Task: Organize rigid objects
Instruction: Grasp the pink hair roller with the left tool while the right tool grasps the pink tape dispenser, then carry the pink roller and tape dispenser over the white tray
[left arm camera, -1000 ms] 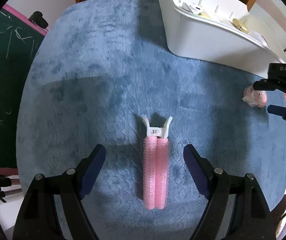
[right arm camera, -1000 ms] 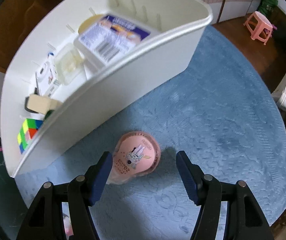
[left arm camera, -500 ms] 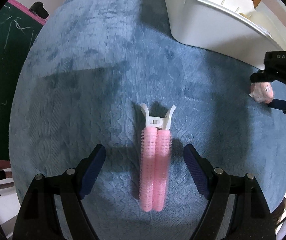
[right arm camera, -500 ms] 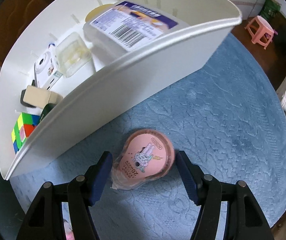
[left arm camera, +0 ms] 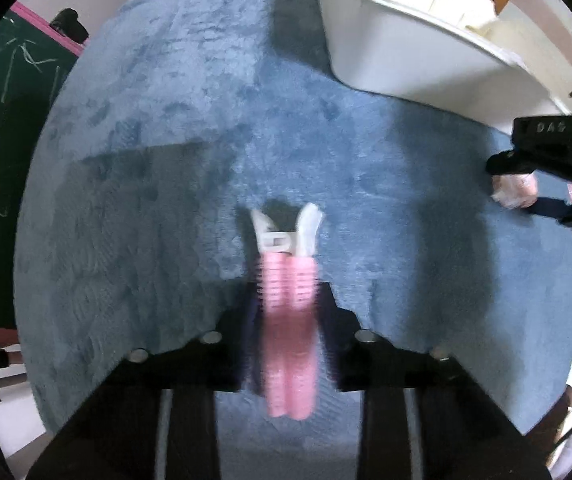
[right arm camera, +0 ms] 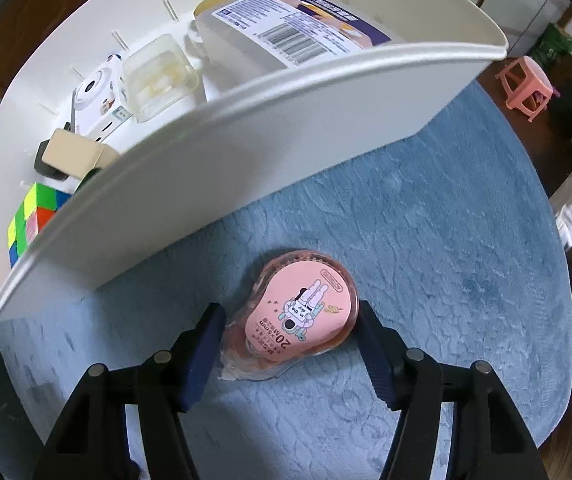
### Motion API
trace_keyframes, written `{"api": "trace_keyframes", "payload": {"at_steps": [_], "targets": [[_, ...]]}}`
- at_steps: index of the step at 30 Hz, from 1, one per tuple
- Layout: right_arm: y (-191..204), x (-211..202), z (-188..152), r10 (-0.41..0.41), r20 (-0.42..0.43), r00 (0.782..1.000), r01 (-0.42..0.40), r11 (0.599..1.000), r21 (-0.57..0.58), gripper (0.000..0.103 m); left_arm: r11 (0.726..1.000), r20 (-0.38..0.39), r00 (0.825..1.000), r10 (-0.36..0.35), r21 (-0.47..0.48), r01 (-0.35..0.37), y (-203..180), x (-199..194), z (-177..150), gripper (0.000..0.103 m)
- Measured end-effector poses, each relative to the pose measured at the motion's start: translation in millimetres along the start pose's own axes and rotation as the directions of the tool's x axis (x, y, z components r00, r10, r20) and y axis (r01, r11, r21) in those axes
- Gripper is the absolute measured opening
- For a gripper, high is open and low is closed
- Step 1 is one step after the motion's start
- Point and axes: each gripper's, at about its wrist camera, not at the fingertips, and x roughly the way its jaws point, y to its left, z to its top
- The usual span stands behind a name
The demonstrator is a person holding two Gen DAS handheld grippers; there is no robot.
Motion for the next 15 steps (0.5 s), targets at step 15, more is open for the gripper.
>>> {"api": "trace_keyframes", "payload": {"at_steps": [15], "targets": [[-30.7,-70.0,-30.6,0.129,0.061,0.990,-0.126,0.990,-0.058,0.065,0.995,0.056,0.994,-0.092,0.044,0.090,-12.6,-53.6,14.4,0.028]]}}
